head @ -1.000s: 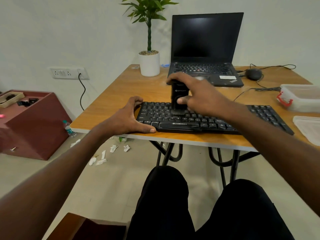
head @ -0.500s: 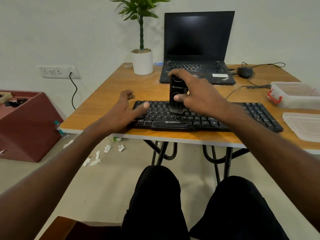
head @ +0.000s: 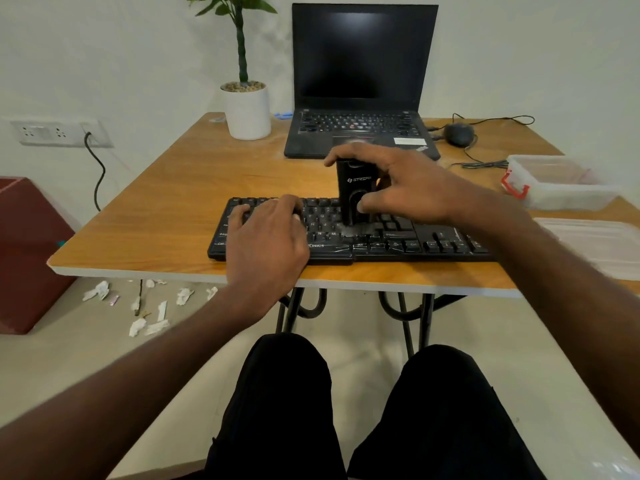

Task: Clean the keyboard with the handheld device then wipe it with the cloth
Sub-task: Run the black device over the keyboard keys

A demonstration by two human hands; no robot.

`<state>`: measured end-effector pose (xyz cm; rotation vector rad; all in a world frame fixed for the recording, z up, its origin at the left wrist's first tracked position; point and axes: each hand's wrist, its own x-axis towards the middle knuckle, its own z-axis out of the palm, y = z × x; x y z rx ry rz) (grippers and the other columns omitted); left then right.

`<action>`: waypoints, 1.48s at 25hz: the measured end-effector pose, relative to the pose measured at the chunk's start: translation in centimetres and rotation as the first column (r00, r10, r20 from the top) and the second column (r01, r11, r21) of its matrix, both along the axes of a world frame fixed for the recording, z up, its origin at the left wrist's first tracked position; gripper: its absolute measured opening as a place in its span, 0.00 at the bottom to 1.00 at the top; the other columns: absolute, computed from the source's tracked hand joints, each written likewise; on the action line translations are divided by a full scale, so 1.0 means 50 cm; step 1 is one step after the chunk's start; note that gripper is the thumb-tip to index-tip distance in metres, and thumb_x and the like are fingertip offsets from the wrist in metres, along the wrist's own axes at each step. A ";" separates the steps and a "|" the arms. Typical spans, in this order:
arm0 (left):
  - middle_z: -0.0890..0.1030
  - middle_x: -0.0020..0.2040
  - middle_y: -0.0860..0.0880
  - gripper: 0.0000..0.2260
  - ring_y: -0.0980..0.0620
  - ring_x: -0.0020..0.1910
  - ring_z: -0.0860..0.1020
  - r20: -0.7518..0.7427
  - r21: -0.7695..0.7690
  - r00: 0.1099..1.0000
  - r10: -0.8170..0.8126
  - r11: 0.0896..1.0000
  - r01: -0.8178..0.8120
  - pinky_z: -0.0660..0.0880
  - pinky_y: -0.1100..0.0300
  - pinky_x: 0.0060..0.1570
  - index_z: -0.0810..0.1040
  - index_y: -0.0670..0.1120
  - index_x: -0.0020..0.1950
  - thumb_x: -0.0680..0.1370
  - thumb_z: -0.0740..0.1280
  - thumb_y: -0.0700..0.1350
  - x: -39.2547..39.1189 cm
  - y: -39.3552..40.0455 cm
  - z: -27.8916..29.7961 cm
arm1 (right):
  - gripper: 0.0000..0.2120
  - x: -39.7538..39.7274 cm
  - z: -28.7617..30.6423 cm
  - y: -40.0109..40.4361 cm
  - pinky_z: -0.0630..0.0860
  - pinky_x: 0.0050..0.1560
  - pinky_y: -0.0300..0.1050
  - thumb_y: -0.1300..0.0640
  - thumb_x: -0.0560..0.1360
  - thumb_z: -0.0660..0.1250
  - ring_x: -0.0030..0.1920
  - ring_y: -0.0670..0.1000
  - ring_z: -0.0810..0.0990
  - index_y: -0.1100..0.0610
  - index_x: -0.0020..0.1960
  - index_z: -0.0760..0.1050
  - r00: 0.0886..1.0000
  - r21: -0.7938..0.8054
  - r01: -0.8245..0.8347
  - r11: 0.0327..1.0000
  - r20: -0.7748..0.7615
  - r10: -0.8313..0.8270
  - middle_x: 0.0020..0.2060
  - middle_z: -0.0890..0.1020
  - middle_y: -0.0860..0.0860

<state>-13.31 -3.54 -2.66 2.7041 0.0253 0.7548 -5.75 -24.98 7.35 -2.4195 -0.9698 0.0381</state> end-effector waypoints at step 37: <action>0.83 0.59 0.53 0.13 0.52 0.62 0.78 0.002 0.032 0.996 0.087 0.996 -0.087 0.60 0.48 0.65 0.78 0.52 0.66 0.85 0.58 0.48 -0.001 -0.011 -0.002 | 0.27 -0.024 -0.034 -0.097 0.85 0.46 0.43 0.62 0.78 0.69 0.56 0.50 0.80 0.40 0.71 0.68 0.991 0.176 0.114 0.978 0.054 -0.125 0.60 0.74 0.46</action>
